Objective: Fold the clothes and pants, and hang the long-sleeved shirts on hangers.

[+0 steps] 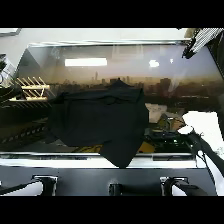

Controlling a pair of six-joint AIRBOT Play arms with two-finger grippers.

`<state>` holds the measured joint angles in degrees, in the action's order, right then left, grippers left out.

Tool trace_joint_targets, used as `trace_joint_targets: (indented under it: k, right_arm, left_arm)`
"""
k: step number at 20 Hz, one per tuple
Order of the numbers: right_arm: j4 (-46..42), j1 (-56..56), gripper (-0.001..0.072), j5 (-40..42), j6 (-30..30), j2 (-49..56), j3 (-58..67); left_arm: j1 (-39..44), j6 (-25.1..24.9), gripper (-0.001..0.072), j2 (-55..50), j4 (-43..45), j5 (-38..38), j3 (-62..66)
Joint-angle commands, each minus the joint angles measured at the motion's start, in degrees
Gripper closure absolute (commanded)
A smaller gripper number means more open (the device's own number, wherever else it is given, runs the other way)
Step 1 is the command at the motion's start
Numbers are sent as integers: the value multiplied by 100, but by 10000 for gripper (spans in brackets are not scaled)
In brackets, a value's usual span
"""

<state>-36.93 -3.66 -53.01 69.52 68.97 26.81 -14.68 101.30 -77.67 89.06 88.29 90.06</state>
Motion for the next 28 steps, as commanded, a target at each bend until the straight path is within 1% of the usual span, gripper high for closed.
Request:
trace_joint_targets:
  k: [1,2,4,6,7,8,11,14,17,20,24,28]
  right_arm:
    - [-114,208,658,341,127,55,-22]
    - [-131,208,679,295,107,55,-22]
    - [-122,208,679,181,98,39,-22]
    - [-120,208,679,2,101,-11,-22]
    - [-120,208,679,-103,101,-46,-22]
    - [-120,208,679,-199,98,-87,-22]
    - [-120,208,679,-356,101,-168,-22]
    - [-120,208,679,-455,101,-173,-22]
    - [-120,208,679,-492,103,-170,-22]
    - [-120,208,679,-570,103,-170,-22]
    - [-116,208,679,-651,101,-173,-22]
    - [-116,208,679,-691,101,-173,-22]
  left_arm:
    - [-470,-234,175,334,-358,-96,-442]
    - [-695,-282,175,514,-540,-210,-796]
    - [-1237,-492,175,942,-1276,-623,-1766]
    - [-1742,-968,175,1318,-2197,-1185,-2881]
    - [-1939,-1196,175,1410,-2516,-1346,-3394]
    - [-2059,-1360,175,1403,-2677,-1408,-3790]
    - [-2122,-1574,174,1322,-2717,-1733,-4697]
    - [-2120,-1628,175,1257,-2717,-2028,-5145]
    - [-2118,-1644,174,1056,-2719,-2068,-5348]
    - [-2118,-1740,175,824,-2723,-2083,-5377]
    - [-2118,-1738,175,710,-2726,-2282,-5377]
    - [-2116,-1801,174,581,-2938,-2385,-5377]
